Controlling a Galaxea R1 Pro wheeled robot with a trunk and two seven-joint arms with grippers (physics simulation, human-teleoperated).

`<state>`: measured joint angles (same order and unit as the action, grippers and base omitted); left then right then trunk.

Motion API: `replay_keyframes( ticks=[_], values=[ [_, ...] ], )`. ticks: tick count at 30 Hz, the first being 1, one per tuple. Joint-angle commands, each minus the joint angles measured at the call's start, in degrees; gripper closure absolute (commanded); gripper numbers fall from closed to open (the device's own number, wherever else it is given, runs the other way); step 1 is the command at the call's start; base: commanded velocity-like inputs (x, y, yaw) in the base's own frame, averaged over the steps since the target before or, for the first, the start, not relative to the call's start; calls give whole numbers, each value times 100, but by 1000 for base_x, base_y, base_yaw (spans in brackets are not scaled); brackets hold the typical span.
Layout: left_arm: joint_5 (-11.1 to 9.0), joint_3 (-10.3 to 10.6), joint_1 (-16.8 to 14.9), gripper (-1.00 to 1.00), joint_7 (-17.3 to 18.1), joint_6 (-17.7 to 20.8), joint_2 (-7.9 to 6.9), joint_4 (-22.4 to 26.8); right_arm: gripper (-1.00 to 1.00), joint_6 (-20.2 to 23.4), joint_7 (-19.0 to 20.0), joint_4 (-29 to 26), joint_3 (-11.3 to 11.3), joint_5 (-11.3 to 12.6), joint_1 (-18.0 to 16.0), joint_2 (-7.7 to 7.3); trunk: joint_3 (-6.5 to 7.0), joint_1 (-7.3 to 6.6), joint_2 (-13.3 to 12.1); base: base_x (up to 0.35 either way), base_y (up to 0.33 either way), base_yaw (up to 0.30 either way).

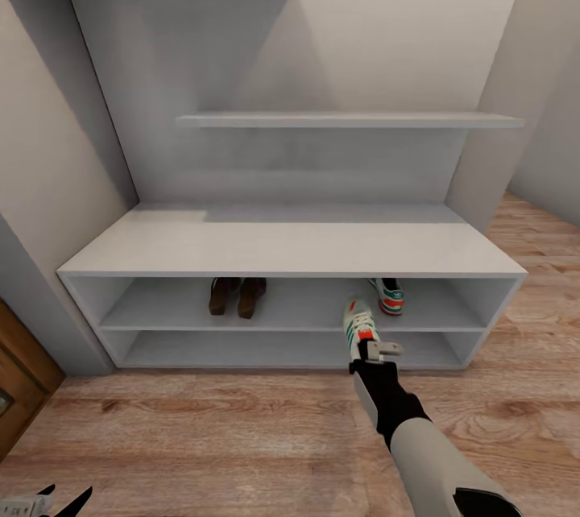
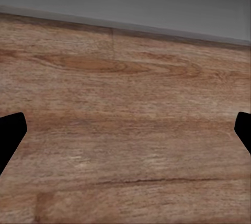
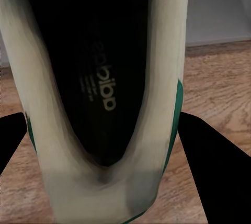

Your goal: Pick up the two gym shoes and the two sandals from the corridor floor and place them onto the hallstand (shoe rack) in the corridor, making sure they are on the rack and not on the floor. Arrange them so the two gym shoes are next to each other and the two sandals are next to each other.

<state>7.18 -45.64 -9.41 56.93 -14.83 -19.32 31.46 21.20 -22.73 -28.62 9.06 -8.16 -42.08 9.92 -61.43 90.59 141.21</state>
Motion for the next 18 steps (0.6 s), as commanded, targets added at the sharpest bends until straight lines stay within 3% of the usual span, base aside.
replay_keyframes(
  ticks=[1, 18],
  values=[
    [62, -42, -8, -100, 26, -29, 5, 1, 100, 8, 11, -2, 34, -56, -2, 6, -5, -1, 2, 0, 0, 0],
    [65, -51, -8, -100, -149, -38, 18, -17, 100, -54, 31, -43, 40, -46, -2, 7, -5, -1, 2, 0, 0, 0]
  ],
)
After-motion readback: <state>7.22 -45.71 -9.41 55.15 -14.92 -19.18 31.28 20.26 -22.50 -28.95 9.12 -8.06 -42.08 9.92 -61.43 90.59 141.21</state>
